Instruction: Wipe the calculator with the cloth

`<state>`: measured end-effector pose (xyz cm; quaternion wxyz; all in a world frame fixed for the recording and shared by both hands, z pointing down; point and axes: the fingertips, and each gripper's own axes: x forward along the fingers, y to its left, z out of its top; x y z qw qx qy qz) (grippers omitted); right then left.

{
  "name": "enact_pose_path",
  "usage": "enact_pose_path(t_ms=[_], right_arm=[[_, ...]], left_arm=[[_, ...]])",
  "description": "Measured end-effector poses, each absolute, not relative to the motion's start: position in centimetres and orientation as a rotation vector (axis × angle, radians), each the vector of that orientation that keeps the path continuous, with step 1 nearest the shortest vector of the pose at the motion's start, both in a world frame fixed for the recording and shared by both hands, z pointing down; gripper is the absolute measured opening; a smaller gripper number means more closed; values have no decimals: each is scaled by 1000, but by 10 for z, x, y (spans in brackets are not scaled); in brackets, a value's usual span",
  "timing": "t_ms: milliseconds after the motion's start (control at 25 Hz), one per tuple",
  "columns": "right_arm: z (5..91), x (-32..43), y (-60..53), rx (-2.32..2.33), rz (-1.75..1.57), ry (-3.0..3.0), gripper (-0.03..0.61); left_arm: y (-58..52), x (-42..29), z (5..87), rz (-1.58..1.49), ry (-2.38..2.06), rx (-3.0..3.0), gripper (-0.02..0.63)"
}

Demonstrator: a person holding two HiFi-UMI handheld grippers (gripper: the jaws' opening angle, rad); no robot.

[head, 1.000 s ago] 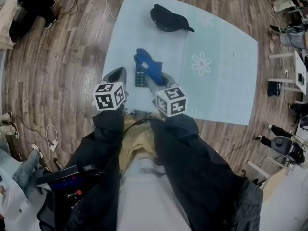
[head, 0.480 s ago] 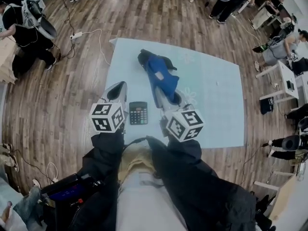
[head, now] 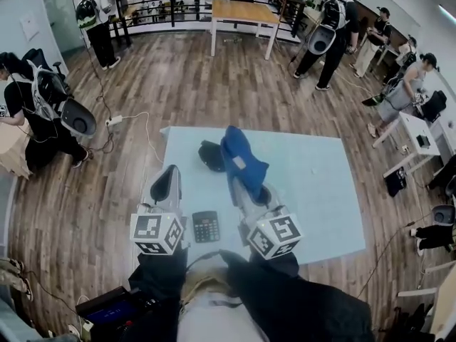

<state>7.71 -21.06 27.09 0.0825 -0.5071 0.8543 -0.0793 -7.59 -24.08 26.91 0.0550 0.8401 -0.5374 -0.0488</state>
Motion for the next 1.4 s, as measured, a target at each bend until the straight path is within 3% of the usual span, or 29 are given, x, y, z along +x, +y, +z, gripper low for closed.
enact_pose_path(t_ms=[1400], right_arm=[[248, 70, -211, -1507, -127, 2580, 67]], left_arm=[[-241, -56, 269, -75, -1553, 2574, -5]])
